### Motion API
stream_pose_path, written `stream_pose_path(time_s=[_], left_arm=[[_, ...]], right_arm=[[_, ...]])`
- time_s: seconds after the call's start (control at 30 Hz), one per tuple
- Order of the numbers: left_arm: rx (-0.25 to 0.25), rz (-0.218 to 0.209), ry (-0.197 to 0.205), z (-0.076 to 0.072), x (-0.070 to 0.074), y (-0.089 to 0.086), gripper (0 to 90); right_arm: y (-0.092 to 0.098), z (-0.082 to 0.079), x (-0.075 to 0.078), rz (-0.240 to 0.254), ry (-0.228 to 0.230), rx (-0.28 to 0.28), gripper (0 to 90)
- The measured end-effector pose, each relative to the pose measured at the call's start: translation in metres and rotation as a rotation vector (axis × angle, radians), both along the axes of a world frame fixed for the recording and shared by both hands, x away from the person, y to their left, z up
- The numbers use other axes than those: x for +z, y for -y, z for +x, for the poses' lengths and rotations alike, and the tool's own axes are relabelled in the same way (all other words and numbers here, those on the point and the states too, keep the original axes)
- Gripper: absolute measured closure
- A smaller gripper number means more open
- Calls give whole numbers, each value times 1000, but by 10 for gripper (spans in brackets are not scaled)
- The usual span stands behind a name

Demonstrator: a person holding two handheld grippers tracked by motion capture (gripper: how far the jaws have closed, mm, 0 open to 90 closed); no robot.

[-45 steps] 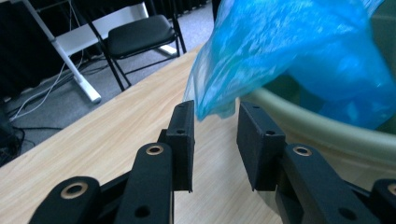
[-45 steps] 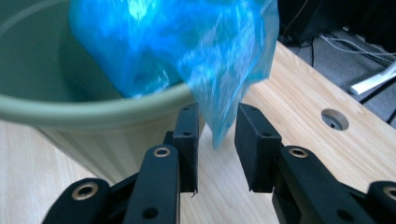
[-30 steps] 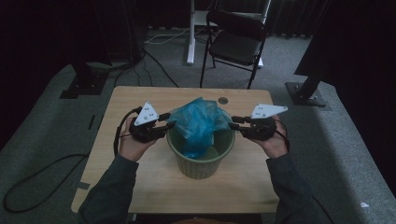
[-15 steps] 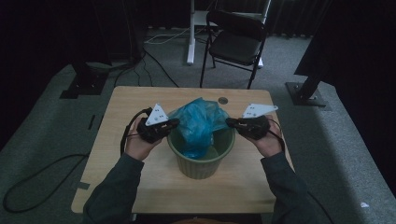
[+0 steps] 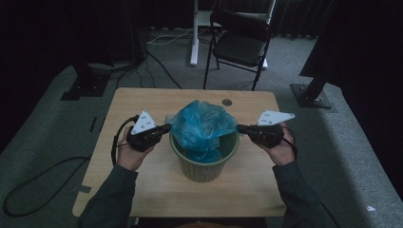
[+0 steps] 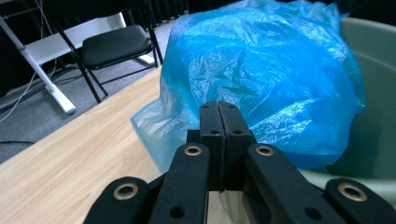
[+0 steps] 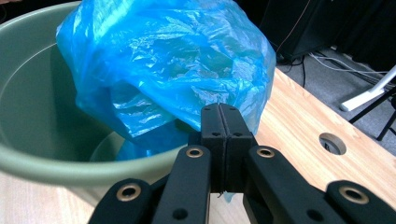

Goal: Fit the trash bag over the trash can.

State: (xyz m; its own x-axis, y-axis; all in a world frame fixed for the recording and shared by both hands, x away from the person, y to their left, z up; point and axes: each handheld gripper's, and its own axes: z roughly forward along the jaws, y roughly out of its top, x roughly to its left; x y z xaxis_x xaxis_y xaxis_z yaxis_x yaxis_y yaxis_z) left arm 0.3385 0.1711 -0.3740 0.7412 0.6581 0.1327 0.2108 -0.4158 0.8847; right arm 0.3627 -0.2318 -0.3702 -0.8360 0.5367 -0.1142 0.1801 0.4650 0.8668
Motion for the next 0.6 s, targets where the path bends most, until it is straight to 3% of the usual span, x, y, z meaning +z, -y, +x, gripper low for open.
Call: stream_pose_path(time_s=[0.33, 0.53, 0.6], left_arm=[[-2, -2, -56, -9, -15, -12, 891], [-29, -7, -86, -13, -21, -10, 891], [-36, -5, -88, -13, -22, -8, 891]], right_arm=[[11, -9, -6, -28, -37, 25, 898], [11, -12, -13, -82, -82, 71, 898], [11, -13, -14, -77, -88, 76, 897]])
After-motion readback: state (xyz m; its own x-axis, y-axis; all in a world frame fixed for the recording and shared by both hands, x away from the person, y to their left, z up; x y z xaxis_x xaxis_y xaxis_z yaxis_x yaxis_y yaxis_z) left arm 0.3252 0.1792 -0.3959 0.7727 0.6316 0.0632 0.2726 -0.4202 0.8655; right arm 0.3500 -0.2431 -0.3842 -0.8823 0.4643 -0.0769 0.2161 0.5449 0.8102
